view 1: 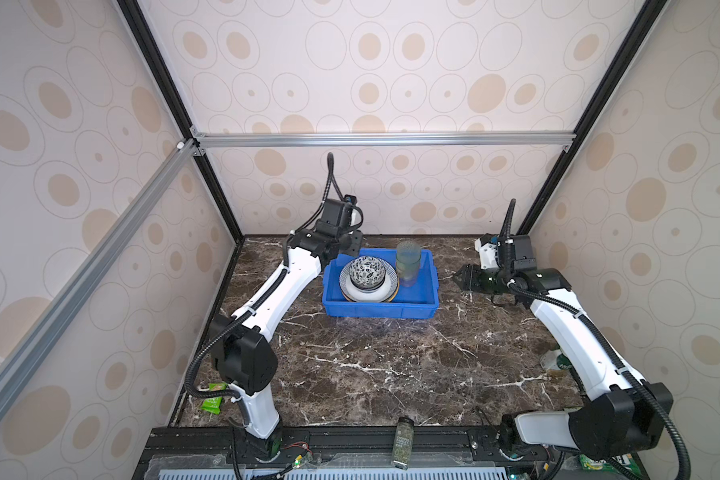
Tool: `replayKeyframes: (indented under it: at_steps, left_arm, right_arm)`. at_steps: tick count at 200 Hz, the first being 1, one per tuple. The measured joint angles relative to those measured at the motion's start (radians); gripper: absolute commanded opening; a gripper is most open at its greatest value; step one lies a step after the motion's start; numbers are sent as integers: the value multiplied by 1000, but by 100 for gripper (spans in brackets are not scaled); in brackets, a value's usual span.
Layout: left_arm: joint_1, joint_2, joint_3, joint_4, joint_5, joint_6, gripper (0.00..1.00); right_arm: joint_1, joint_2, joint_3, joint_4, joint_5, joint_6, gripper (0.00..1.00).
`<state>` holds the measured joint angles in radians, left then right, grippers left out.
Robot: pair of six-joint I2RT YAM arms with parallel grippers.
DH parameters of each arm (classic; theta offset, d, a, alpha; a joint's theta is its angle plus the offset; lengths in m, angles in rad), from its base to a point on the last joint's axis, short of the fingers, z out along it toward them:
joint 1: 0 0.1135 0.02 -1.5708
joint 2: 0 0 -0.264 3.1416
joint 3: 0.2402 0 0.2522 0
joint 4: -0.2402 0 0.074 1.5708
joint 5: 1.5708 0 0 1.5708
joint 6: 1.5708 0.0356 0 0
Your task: Place the mixed dishes into the plastic bin
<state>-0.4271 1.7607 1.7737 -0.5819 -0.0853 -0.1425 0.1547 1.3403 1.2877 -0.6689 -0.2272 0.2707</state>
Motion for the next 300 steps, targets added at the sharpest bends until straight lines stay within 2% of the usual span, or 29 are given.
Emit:
replayKeyframes:
  at_steps: [19,33,40,45,48,52,76,97,129,171,201,262,300]
  left_arm:
    - [71,-72,-143,65,-30,-10,48]
    - [116,-135,-247,119,-52,-15,57]
    - [138,-174,-303,153,-66,-18,67]
    - [149,-202,-344,179,-76,-19,79]
    - [155,-219,-362,190,-82,-16,94]
    - [161,-242,-393,212,-88,-17,99]
    - [174,-367,-546,332,-131,-13,99]
    - [180,-416,-618,410,-173,-13,99]
    - [200,-421,-721,519,-257,-13,99]
    - [223,-417,-868,615,-381,-13,99]
    - [235,-420,-978,781,-443,-8,99]
    - [236,-433,-1230,1096,-505,27,99]
    - [237,-457,-1312,1260,-512,31,99]
  right_arm:
    - [0,25,14,6,31,-23,62]
    - [0,36,15,12,54,-45,63]
    - [0,39,15,14,68,-56,63]
    - [-1,42,15,19,75,-64,63]
    - [-2,43,14,24,80,-69,63]
    - [-4,43,13,28,84,-74,63]
    - [-33,44,-16,90,103,-99,64]
    - [-79,44,-62,138,111,-108,64]
    - [-145,43,-137,194,127,-120,68]
    - [-216,-1,-349,349,161,-122,69]
    - [-241,-25,-455,473,203,-115,69]
    - [-246,-60,-702,820,262,-111,71]
    - [-246,-37,-739,949,273,-113,71]
